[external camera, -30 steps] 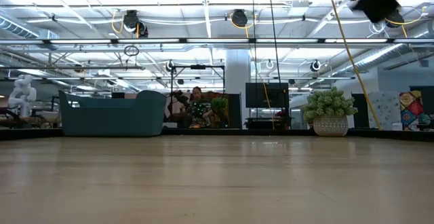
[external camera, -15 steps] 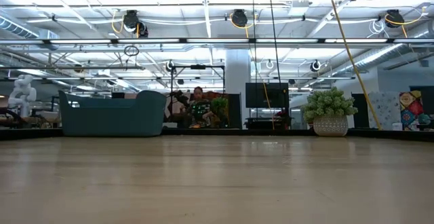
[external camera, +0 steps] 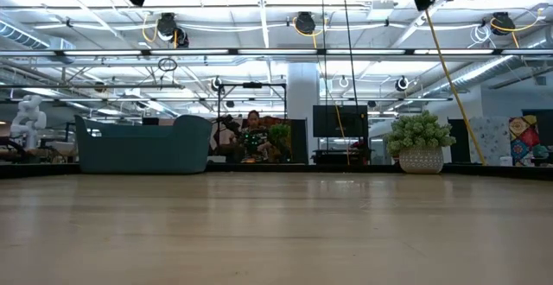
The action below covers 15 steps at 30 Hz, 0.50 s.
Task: Nest measuring cups in basket
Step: Return to Home position
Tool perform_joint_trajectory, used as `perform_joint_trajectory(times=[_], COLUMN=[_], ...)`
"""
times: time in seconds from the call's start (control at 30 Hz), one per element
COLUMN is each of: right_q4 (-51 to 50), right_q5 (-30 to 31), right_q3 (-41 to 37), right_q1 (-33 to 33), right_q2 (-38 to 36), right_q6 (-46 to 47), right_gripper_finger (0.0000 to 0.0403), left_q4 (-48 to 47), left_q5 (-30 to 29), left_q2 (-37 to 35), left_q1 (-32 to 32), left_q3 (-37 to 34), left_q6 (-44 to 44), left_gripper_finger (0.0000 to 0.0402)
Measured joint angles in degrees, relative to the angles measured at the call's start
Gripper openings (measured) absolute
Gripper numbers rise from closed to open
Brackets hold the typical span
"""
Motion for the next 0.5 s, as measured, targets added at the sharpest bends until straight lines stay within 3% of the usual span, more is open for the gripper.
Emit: perform_joint_trajectory(times=[0.2, 0.33, 0.5], right_q4=[10.2, 10.6, 11.5], right_q5=[3.3, 7.2, 7.3], right_q3=[-9.7, -13.3, -16.6], right_q1=[2.2, 4.1, 4.7], right_q2=[-6.1, -8.5, -9.4], right_q6=[4.0, 4.5, 5.0], right_gripper_finger=[0.0000, 0.0000, 0.0000], left_q4=[0.0, 0.0, 3.6], left_q5=[-0.3, -2.3, -3.1], left_q2=[0.9, 0.9, 0.6], left_q1=[-0.4, -1.1, -1.1], left_q3=[-0.5, -0.5, -3.7], left_q6=[-1.7, -1.5, 0.3], left_gripper_finger=[0.0003, 0.0003, 0.0003])
